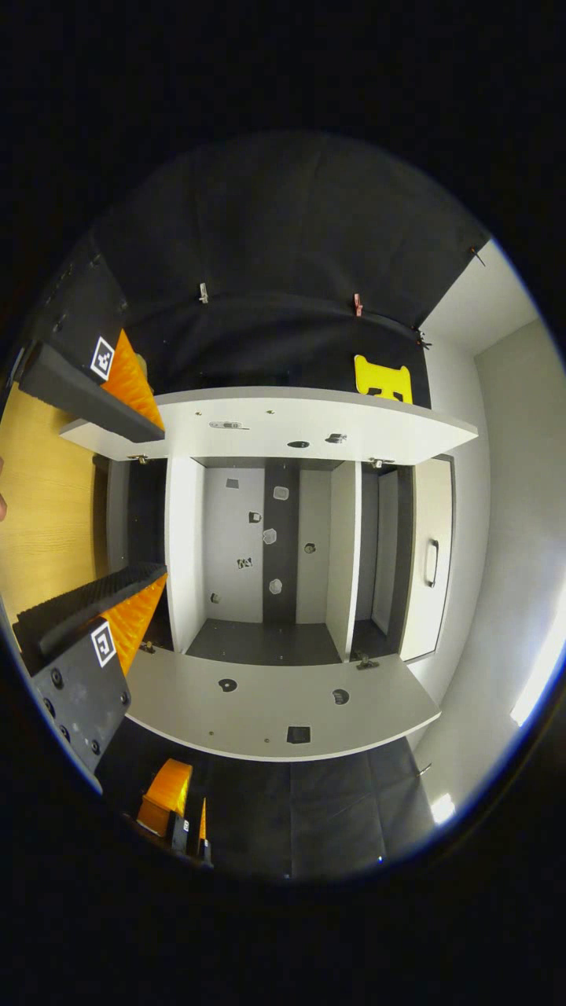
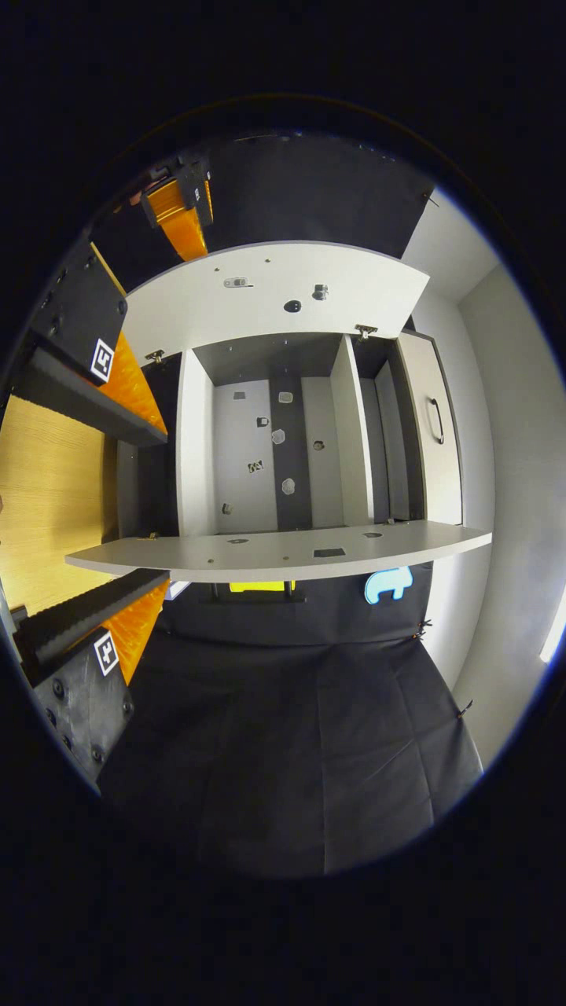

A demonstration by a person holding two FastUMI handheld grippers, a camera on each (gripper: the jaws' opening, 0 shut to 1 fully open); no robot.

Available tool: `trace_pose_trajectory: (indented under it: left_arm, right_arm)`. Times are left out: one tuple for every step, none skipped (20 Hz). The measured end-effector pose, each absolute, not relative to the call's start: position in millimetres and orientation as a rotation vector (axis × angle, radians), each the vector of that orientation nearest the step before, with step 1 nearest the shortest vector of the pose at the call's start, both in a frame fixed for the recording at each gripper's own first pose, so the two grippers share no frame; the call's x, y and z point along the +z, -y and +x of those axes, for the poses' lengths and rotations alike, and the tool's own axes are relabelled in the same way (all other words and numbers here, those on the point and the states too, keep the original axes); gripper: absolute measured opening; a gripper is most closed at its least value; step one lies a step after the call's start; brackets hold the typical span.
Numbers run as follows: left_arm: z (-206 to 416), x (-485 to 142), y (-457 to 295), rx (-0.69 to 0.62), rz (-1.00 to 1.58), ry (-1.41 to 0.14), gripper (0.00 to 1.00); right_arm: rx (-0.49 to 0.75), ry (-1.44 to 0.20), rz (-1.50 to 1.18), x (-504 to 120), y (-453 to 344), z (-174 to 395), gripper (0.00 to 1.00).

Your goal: Open the right door of the double-door shoe cabinet with the right hand, and open the left door with the left hand.

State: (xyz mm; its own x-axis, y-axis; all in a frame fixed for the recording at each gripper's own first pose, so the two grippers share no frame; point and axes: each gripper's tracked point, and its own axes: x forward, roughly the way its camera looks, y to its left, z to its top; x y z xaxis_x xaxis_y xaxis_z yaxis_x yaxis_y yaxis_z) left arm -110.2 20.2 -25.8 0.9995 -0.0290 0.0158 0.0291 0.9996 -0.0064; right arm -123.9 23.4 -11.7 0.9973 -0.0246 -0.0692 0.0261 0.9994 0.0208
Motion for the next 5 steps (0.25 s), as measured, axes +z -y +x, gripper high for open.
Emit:
trace_pose_trajectory:
  left_arm:
    - [-110,-24,-20,-0.033,0.0,0.02,0.95]
    - [-109,-24,-19,-0.039,0.002,0.021,0.95]
    - [-108,-25,-17,-0.047,-0.007,0.017,0.95]
    - [-106,-26,-13,-0.056,-0.025,0.007,0.95]
    - [-104,-27,-11,-0.064,-0.051,-0.004,0.95]
  right_arm:
    - [-0.02,-0.054,0.023,-7,-28,-121,0.99]
    - [-0.014,-0.038,0.024,-2,-31,-119,0.99]
    - [-0.006,-0.025,0.021,0,-35,-117,0.99]
    - [-0.001,-0.014,0.02,2,-37,-117,0.99]
    - [0.003,-0.008,0.025,2,-40,-115,0.99]
